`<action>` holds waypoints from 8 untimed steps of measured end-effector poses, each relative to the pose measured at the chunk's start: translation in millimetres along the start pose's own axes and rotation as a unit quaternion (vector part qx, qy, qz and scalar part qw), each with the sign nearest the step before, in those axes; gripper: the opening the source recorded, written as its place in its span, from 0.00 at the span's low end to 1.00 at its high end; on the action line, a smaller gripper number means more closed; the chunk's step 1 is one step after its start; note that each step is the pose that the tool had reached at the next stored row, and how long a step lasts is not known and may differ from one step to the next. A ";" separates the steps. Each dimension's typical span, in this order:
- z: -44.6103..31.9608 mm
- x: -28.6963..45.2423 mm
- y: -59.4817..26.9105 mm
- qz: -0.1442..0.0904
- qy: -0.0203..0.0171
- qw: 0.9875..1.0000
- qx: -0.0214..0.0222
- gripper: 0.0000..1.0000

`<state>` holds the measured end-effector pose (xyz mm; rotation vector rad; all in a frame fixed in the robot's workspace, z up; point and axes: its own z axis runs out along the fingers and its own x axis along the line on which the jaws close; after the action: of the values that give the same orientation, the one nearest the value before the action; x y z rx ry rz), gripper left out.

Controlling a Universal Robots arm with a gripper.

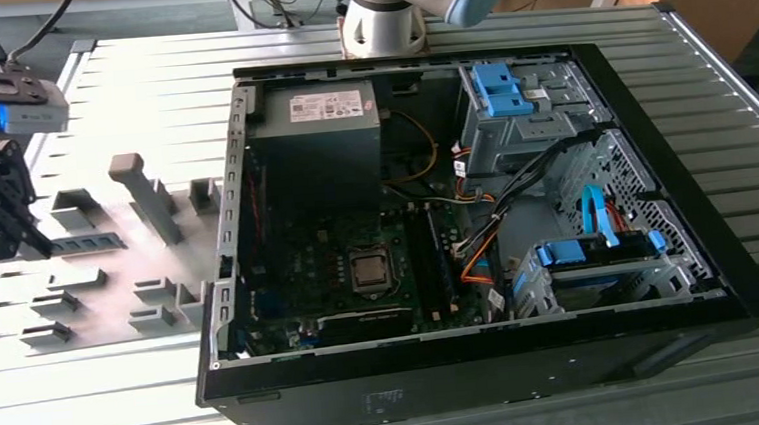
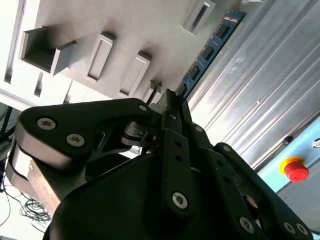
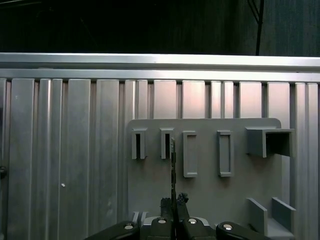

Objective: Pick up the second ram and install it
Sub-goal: 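Pick up the second ram and move it above second insertion slot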

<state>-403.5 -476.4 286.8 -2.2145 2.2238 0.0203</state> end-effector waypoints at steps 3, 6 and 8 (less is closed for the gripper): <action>-2.5 0.0 0.0 0.000 0.000 1.000 0.000 0.14; -4.2 0.0 0.0 0.000 0.000 1.000 0.000 0.14; -4.7 -0.1 0.0 0.000 0.000 1.000 0.000 0.14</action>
<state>-403.5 -476.4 291.5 -2.2142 2.2237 0.0203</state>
